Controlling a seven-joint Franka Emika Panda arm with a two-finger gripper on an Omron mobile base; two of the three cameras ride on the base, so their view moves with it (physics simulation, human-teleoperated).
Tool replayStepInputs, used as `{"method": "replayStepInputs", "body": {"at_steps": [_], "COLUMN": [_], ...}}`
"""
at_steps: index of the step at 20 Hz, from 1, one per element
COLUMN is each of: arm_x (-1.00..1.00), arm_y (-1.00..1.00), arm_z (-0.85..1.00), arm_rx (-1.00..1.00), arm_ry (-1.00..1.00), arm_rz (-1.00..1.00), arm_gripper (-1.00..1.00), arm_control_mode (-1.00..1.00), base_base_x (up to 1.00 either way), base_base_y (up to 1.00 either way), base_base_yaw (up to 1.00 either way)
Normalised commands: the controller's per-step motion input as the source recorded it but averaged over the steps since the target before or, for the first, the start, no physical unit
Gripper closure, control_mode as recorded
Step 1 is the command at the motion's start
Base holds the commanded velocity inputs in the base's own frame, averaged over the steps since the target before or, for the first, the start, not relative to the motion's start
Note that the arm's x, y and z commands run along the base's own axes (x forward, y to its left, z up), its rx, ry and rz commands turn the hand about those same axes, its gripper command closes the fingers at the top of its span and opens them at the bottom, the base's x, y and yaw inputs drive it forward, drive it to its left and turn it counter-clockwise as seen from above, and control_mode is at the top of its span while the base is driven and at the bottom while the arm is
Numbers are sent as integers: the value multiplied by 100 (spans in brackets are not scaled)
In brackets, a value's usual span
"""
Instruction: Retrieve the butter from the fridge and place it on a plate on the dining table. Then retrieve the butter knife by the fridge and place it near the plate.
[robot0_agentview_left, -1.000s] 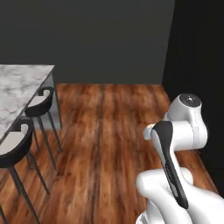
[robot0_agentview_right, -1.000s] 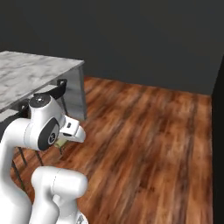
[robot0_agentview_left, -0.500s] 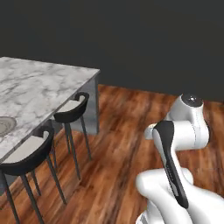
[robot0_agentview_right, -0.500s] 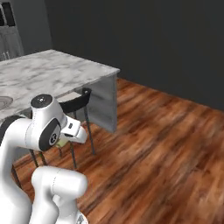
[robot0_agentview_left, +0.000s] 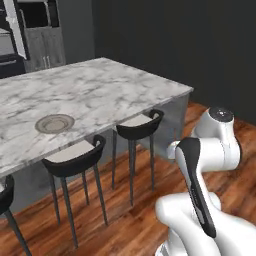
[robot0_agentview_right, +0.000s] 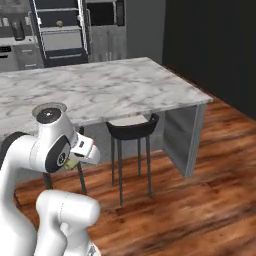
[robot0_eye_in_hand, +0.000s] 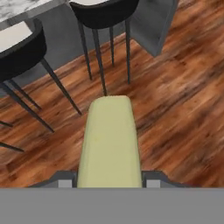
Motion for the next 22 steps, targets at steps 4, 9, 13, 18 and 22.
{"method": "replayStepInputs", "body": {"at_steps": [4,9,13,18,22], "arm_x": [0,0,0,0,0], "arm_y": [0,0,0,0,0], "arm_z": [0,0,0,0,0], "arm_rx": [0,0,0,0,0], "arm_ry": [0,0,0,0,0], "arm_rz": [0,0,0,0,0], "arm_gripper": [100,100,100,100,100], "arm_control_mode": [100,100,100,100,100], "base_base_x": [55,55,72,47,39], "base_base_y": [-46,-24,-18,-68,-44], "base_base_yaw": [80,76,69,15,-10]}}
